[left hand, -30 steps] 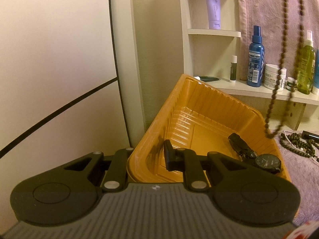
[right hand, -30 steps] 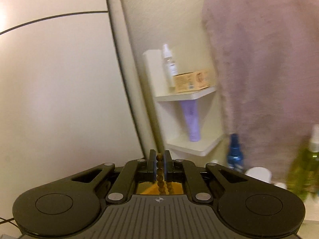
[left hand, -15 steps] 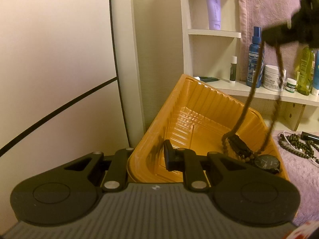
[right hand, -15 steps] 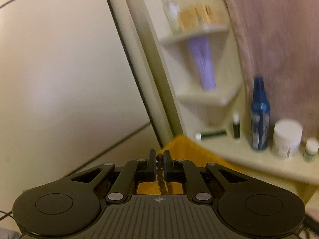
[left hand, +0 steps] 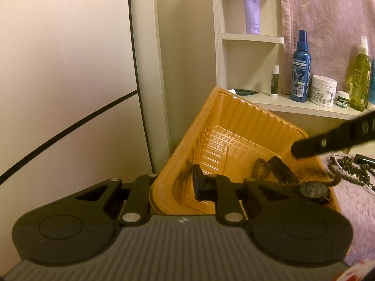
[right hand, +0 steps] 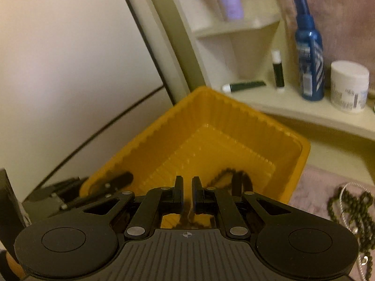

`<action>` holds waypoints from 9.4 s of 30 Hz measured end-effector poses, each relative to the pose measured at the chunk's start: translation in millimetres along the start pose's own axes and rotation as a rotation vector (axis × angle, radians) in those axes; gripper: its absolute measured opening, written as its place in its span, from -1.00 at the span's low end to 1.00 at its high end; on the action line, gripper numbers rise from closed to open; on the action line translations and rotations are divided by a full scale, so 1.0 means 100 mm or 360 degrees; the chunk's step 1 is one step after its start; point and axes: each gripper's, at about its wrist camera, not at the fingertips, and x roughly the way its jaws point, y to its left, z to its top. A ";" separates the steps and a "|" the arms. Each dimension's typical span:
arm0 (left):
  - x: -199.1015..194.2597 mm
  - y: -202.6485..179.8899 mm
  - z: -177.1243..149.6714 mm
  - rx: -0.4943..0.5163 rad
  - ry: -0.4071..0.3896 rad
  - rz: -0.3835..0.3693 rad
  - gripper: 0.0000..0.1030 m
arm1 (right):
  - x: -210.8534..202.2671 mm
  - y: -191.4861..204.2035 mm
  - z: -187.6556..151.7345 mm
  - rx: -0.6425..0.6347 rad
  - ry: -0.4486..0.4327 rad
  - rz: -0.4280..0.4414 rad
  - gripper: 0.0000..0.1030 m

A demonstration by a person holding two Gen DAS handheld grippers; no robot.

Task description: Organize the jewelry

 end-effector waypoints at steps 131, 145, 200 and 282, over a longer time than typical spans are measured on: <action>0.07 0.01 0.00 0.0018 0.0051 0.0010 -0.66 | 0.32 0.18 -0.48 -0.0276 0.0036 0.0095 -0.32; 0.06 0.01 -0.01 0.0020 0.0049 0.0014 -0.66 | -0.34 -0.04 -0.52 0.0003 -0.0185 0.0100 -0.15; 0.05 0.04 -0.03 0.0028 0.0050 0.0012 -0.67 | -0.61 -1.06 -1.05 -0.0152 -0.0021 -0.1035 -0.73; 0.08 0.05 -0.02 0.0005 0.0065 0.0003 -0.67 | -0.52 -0.19 -0.59 0.0027 -0.0253 -0.0201 -0.05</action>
